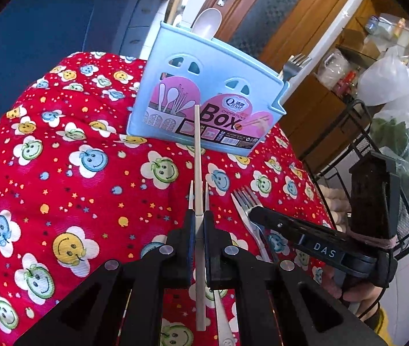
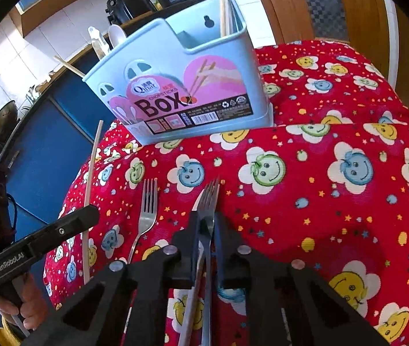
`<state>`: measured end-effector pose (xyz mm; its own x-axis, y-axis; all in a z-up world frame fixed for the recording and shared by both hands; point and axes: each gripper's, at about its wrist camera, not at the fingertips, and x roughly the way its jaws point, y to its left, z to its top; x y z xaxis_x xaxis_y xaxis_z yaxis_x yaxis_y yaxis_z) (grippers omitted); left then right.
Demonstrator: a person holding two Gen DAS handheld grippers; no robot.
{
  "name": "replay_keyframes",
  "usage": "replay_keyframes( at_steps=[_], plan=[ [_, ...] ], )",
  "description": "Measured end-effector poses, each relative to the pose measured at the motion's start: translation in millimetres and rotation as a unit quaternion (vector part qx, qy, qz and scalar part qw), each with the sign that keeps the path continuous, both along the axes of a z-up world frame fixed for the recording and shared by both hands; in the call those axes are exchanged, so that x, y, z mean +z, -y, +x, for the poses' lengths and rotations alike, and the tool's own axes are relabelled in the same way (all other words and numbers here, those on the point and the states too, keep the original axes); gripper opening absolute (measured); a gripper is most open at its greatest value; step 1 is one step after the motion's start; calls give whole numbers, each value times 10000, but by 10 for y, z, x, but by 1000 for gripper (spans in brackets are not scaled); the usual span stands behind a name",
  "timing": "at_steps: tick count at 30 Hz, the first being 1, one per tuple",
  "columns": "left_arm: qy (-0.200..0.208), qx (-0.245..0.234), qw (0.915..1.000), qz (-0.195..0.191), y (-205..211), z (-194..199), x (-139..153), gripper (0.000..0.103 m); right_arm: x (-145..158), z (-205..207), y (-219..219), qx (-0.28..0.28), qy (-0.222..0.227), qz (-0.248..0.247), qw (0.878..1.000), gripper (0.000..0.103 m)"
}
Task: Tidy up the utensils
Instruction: 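Close the left tool on a wooden chopstick while the right tool grasps a metal fork, then lift the chopstick with the left tool while the right tool lifts the fork over the caddy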
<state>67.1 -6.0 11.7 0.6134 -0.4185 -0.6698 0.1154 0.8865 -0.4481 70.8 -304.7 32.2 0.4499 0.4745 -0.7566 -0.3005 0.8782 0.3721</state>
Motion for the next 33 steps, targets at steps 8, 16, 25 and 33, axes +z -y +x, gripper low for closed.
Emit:
replay_keyframes(
  at_steps=[8,16,25,33],
  plan=[
    [87,-14,9999,-50,-3,-29,28,5,48,-71,161,-187,51,99,9998,4],
    [185,-57,9998,-45,23,-57,72,5,16,-119,327,-292,-63,9,9996,5],
    [264,-112,9996,22,55,-55,126,5,-33,90,216,34,-428,-31,9991,8],
    [394,-178,9990,59,55,-51,191,5,-40,115,172,-121,-461,13,9989,4]
  ],
)
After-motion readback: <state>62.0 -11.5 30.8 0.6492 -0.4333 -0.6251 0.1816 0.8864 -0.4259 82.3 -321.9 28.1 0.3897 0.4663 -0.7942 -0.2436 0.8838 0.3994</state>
